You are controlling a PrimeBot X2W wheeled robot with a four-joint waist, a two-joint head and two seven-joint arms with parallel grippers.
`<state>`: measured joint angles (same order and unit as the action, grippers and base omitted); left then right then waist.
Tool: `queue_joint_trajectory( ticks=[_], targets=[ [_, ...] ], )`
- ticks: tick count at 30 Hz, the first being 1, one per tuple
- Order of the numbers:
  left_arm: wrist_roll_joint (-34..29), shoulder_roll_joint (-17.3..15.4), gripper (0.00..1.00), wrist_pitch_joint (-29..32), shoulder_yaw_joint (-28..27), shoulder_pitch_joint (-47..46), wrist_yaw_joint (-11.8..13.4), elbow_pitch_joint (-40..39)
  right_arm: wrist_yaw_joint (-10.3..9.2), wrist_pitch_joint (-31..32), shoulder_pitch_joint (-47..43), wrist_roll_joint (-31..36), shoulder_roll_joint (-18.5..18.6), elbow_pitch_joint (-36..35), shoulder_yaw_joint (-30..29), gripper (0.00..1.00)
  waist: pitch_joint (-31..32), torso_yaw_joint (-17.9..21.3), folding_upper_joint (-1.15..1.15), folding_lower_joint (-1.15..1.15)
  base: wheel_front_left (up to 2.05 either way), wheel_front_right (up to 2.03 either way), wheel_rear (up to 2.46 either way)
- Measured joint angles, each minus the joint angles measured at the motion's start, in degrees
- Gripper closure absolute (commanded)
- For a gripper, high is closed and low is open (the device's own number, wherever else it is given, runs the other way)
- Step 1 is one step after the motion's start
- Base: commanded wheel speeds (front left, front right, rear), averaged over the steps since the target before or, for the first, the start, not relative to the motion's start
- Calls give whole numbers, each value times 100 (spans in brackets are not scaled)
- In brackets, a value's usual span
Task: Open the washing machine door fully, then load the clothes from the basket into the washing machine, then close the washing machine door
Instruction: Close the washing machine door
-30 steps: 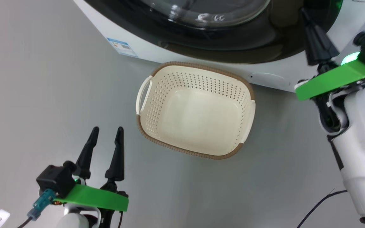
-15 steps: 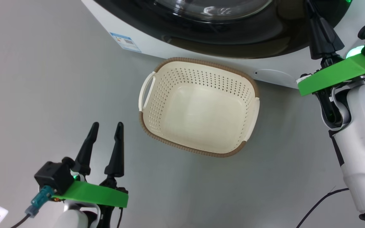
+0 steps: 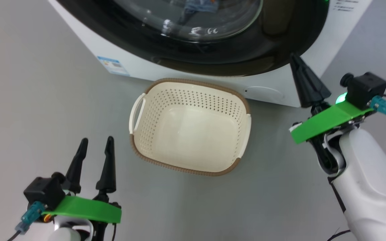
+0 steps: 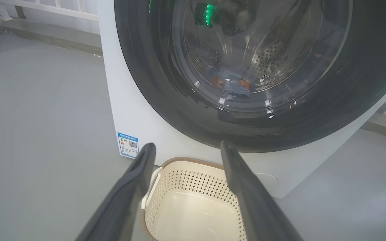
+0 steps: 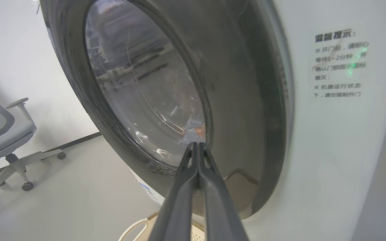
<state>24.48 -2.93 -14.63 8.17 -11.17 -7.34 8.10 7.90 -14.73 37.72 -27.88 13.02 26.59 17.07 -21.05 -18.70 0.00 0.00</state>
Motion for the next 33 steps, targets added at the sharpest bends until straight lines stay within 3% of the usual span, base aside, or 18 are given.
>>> queue_joint_trajectory(
  ticks=[33],
  targets=[
    [-157,-688,0,0,-480,679,0,304,0,1,-2054,-8,-204,-314,-504,0,1115,1581,0,0,0,0,0]
  ],
)
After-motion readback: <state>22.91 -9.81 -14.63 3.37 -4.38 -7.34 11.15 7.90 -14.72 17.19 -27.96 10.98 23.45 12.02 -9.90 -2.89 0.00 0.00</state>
